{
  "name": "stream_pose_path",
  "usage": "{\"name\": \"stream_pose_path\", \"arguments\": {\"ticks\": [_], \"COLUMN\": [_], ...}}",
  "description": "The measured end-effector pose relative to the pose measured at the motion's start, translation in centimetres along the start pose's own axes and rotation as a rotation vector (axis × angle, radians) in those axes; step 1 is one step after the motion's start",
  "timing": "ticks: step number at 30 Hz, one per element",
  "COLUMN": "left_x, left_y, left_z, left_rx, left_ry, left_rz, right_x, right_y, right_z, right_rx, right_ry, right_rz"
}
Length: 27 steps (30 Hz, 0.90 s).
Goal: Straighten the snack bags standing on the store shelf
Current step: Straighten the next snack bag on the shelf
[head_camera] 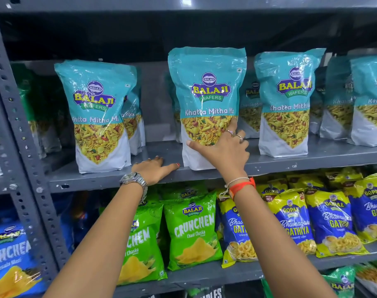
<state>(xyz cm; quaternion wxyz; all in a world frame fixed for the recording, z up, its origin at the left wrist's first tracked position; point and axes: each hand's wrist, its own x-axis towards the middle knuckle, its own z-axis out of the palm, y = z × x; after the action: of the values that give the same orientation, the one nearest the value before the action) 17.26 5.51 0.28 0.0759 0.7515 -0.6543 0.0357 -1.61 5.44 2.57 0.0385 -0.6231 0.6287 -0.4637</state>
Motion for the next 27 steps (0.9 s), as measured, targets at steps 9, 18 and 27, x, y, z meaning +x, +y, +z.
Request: {"name": "stream_pose_path", "arguments": {"ticks": [9,18,27], "left_x": [0.4,0.2,-0.1], "left_y": [-0.1,0.0,0.3], "left_z": [0.4,0.5,0.3], "left_rx": [0.017,0.029,0.04], "left_ry": [0.04,0.061,0.083], "left_rz": [-0.015,-0.011,-0.021], "right_x": [0.0,1.4,1.8], "right_y": [-0.1,-0.5,-0.5], "right_z": [0.6,2.5,3.3], "right_rx": [0.026,0.026,0.017], "right_ry": [-0.037,-0.024,-0.01], "right_rz": [-0.007,-0.008,-0.007]}}
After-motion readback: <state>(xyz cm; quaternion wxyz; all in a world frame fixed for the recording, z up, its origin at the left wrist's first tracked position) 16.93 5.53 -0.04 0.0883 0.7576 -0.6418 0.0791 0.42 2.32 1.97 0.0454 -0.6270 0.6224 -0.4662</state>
